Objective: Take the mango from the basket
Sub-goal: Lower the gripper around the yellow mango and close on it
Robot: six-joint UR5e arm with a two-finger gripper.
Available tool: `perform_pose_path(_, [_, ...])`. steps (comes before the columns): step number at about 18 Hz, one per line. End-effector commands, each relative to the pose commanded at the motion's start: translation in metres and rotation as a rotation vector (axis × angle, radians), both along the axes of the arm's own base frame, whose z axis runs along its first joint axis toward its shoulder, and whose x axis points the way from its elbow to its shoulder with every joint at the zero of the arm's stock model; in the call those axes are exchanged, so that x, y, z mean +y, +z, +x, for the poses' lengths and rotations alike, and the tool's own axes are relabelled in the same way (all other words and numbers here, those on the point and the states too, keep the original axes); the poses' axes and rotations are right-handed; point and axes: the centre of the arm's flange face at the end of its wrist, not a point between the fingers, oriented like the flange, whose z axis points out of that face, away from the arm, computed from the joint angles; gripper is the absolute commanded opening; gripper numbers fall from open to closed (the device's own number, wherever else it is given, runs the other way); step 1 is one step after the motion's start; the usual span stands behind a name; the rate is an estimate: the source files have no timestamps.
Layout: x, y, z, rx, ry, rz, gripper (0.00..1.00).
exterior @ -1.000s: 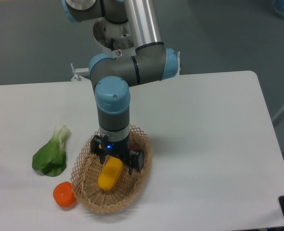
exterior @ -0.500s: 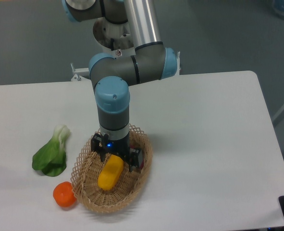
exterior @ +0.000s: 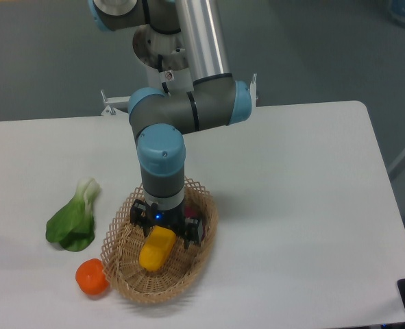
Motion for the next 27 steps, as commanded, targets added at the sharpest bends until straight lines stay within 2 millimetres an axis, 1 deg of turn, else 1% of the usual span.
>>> perform_pose_path(2, [0.001,-0.005,0.006,-0.003,-0.029,-0.007,1.0])
perform_pose_path(7, [0.005,-0.016,0.007,-0.012,-0.034,-0.016,1.0])
perform_pose_path(9, [0.009,-0.023,0.012,-0.017,-0.043,-0.025,1.0])
perform_pose_path(13, [0.012,-0.026,0.018,-0.017,-0.054,-0.026,1.0])
perform_pose_path(18, [0.011,-0.029,0.02,-0.021,-0.054,-0.03,1.0])
perform_pose_path(19, [0.011,-0.03,0.02,-0.022,-0.052,-0.032,0.97])
perform_pose_path(21, [0.011,-0.027,0.02,-0.019,-0.052,-0.028,0.58])
perform_pose_path(22, [0.011,-0.025,0.019,-0.017,-0.055,-0.026,0.43])
perform_pose_path(23, [0.012,-0.024,0.019,-0.015,-0.055,-0.023,0.38])
perform_pose_path(27, [0.013,-0.022,0.018,-0.012,-0.055,-0.019,0.37])
